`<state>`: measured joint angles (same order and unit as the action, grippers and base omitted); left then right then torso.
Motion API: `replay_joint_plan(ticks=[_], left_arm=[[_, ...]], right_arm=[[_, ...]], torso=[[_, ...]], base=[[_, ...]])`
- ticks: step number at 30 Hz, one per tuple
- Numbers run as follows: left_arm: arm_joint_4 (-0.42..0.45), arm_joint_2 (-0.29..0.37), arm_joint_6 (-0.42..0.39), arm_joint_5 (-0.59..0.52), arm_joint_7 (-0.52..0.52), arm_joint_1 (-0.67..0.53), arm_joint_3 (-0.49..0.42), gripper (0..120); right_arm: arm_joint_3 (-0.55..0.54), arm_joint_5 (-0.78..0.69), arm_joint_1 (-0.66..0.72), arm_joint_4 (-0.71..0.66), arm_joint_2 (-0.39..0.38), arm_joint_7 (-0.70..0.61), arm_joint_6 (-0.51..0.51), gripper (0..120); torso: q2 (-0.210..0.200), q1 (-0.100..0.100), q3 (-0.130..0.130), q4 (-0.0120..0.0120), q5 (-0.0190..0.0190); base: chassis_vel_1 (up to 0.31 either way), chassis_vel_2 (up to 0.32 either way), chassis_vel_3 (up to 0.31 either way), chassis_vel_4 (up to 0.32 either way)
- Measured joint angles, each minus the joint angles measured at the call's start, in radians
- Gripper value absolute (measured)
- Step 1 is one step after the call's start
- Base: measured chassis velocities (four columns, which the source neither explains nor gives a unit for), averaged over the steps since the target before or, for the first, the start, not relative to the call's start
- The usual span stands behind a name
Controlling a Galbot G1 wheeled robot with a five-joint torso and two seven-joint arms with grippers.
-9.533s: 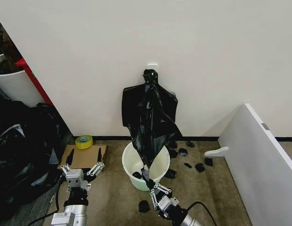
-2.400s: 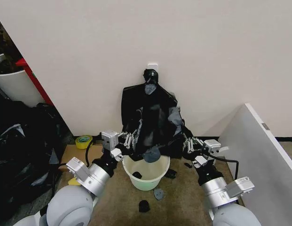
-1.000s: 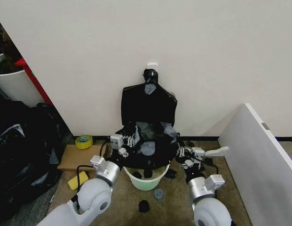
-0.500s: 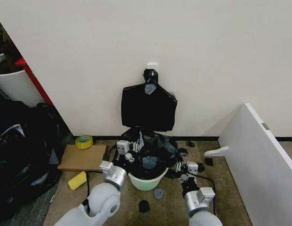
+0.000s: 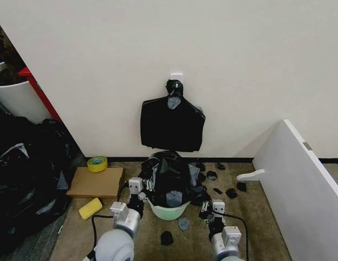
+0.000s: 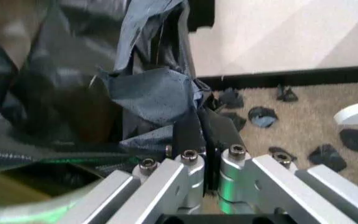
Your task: Place the garbage bag over the trash bin.
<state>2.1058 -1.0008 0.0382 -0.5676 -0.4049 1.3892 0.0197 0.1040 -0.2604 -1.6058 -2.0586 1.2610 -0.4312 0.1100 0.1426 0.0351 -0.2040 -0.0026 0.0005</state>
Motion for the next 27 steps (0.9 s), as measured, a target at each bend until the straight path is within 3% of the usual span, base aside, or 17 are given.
replay_joint_plan(ticks=[13,27], left_arm=[[0.010,0.061,-0.006,-0.045,0.009,0.102,0.061,0],[0.056,0.154,-0.081,-0.061,0.002,0.178,0.066,0]], right_arm=[[-0.033,-0.036,0.020,0.000,0.003,-0.027,0.058,0],[-0.051,-0.126,0.038,-0.041,-0.051,-0.037,0.221,0]], torso=[[0.000,0.000,0.000,0.0000,0.0001],[0.000,0.000,0.000,0.0001,0.0000]], base=[[0.000,0.000,0.000,0.000],[0.000,0.000,0.000,0.000]])
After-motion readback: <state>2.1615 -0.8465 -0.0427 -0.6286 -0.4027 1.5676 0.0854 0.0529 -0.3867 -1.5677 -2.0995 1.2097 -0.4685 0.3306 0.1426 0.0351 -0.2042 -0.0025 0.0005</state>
